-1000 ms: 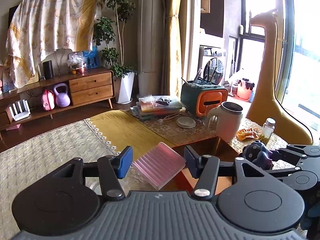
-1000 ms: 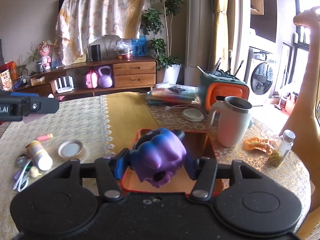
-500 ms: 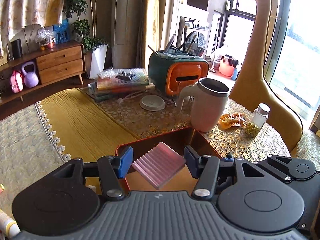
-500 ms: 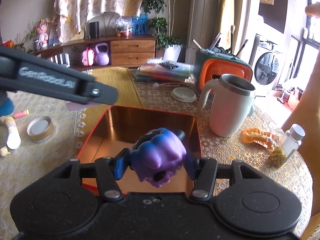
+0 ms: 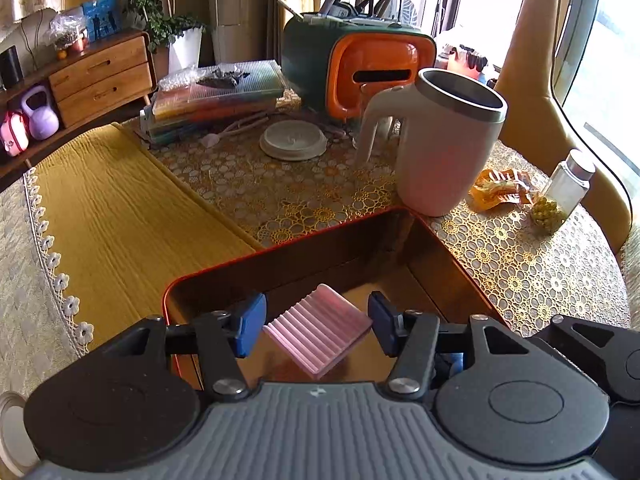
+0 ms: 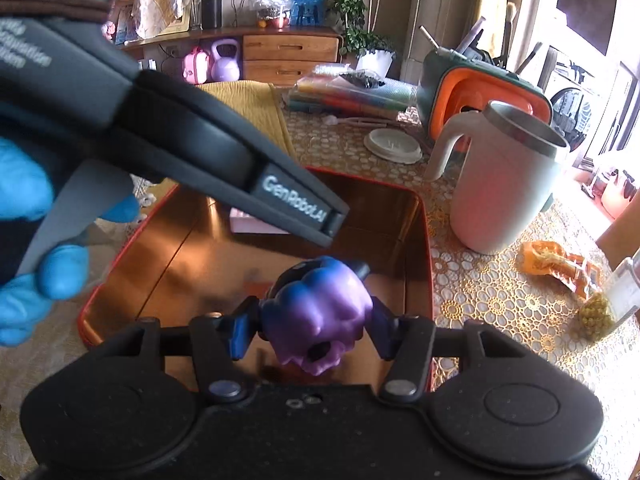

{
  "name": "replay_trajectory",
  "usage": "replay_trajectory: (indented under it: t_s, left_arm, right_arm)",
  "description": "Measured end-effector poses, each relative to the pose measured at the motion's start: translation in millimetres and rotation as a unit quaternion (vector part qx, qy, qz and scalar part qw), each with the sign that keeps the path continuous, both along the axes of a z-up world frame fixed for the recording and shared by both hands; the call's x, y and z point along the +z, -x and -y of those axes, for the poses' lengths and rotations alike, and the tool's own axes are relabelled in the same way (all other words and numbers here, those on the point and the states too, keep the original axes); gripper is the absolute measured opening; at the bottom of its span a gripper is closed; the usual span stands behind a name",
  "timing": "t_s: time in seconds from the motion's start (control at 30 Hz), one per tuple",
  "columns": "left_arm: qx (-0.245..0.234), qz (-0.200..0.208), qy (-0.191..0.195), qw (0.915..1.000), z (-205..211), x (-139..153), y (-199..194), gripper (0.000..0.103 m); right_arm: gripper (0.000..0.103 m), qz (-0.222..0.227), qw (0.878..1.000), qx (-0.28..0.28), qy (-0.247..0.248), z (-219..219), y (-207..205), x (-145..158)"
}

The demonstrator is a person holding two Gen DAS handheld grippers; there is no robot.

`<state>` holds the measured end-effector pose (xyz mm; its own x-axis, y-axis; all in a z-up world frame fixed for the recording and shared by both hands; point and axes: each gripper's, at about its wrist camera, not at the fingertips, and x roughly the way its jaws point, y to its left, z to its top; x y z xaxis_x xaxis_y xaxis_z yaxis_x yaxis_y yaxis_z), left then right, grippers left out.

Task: Organize rigid objects
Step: 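Open the left tool to drop the pink block in the box while the right tool releases the toy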

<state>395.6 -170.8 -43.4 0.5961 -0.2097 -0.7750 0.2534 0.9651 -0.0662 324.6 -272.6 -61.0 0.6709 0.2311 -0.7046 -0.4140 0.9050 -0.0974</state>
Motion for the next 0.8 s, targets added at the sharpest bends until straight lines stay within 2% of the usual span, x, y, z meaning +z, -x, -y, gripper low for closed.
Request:
replay_trajectory:
  t_s: [0.27, 0.43, 0.8]
  left_arm:
    - [0.006, -0.042, -0.012, 0.999, 5.5, -21.3, -15.3, 0.056]
    - [0.001, -0.052, -0.013, 0.9986, 6.9, -29.1, -15.3, 0.056]
    - [0.0, -0.041, -0.019, 0.999, 11.4, -28.9, -9.8, 0.057]
  right_arm:
    - [0.056, -0.017, 1.0, -0.004, 0.012, -1.9, -7.7, -10.4]
    - [0.056, -0.018, 1.0, 0.003, 0.019, -6.4, -6.5, -13.5]
    - [0.055, -0.013, 1.0, -0.008, 0.015, -4.9, -8.7, -9.7]
